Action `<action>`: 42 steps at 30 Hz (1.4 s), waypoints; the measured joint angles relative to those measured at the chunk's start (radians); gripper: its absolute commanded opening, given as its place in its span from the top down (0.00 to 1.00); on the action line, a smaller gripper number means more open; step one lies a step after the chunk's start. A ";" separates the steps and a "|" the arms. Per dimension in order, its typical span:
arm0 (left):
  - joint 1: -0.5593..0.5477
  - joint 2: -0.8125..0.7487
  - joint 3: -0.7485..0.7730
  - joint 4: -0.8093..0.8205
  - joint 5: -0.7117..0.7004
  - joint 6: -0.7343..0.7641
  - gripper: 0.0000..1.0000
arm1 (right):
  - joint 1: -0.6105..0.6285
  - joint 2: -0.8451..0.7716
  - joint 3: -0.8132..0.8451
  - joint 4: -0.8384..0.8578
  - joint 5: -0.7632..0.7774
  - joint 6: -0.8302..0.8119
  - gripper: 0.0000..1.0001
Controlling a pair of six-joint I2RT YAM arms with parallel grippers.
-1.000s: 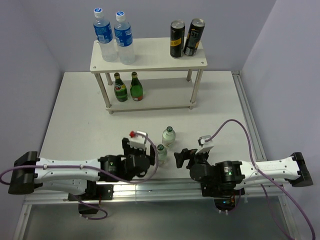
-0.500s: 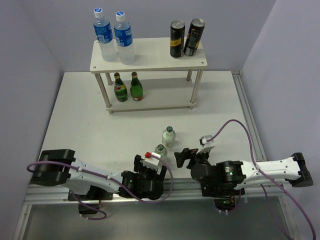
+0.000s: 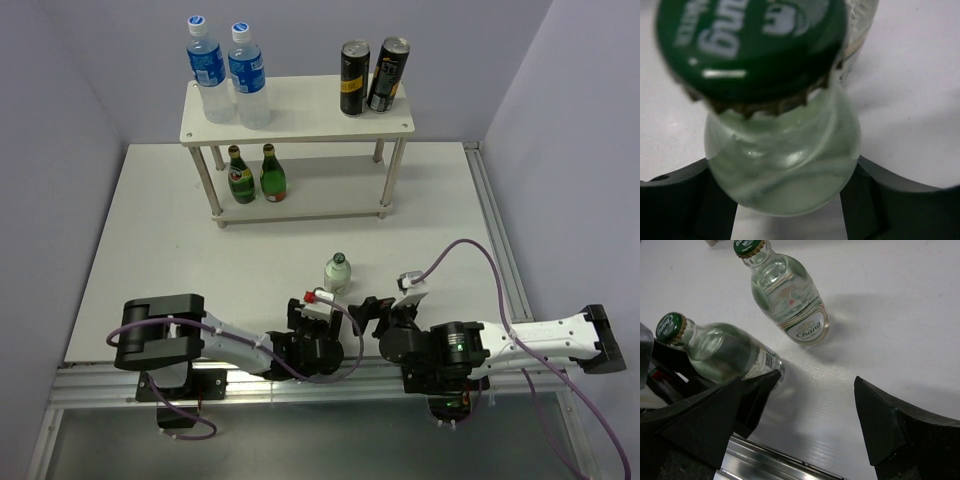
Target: Place and organize the beverage onto the shelf
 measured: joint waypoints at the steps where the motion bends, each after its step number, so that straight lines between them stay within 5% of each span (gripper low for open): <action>1: 0.011 0.005 0.001 0.021 -0.001 0.010 0.44 | 0.000 0.008 0.000 0.003 0.000 0.000 0.00; 10: 0.079 0.003 -0.034 0.105 0.001 0.051 0.91 | -0.037 0.165 0.000 0.184 -0.058 -0.087 0.00; 23: 0.144 -0.187 -0.192 -0.049 -0.056 -0.100 1.00 | -0.219 0.625 0.154 0.396 -0.185 -0.175 0.00; 42: 0.163 -0.258 -0.261 -0.030 -0.063 -0.134 1.00 | -0.284 0.775 0.270 0.326 -0.159 -0.100 0.00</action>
